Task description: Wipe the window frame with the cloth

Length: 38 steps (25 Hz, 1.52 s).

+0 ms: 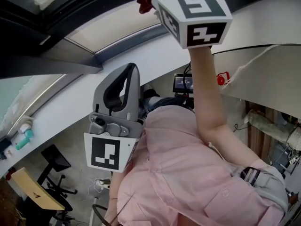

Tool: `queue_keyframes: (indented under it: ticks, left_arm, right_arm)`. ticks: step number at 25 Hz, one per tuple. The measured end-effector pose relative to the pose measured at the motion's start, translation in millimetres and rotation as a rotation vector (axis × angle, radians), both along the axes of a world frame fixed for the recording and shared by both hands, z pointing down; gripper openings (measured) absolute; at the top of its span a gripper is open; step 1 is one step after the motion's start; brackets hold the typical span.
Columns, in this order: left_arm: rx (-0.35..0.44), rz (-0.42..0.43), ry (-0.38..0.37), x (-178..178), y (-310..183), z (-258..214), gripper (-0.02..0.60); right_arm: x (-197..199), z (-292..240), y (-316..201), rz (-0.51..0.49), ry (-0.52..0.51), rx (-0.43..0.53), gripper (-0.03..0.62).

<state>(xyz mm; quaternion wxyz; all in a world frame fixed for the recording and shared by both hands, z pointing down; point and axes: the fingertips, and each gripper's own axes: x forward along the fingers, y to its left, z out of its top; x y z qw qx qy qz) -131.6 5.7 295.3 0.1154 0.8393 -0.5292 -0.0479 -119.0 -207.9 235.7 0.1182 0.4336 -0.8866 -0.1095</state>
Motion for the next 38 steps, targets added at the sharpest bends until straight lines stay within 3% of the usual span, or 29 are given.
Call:
queue_keyframes:
  ticks: [13,22,29,35,38]
  left_arm:
    - [0.052,-0.047,-0.063,52,-16,-2,-0.006]
    - [0.045,-0.124,-0.046,56,-19,-6,-0.006]
    - [0.048,-0.115,-0.009,57,-21,-4,-0.006]
    - [0.055,-0.051,0.020,64,-27,-7,-0.006]
    - [0.039,-0.028,-0.020,59,-27,-4,-0.006]
  right_arm:
    - [1,0,1,-0.140,-0.030,0.002,0.063]
    - [1,-1,2,-0.216,-0.011,-0.007,0.064]
    - [17,-5,-5,-0.165,-0.014,0.002,0.064]
    - [21,4,-2,-0.135,-0.019,-0.021,0.064]
    - [19,3,-4,-0.131,-0.012,-0.024,0.064]
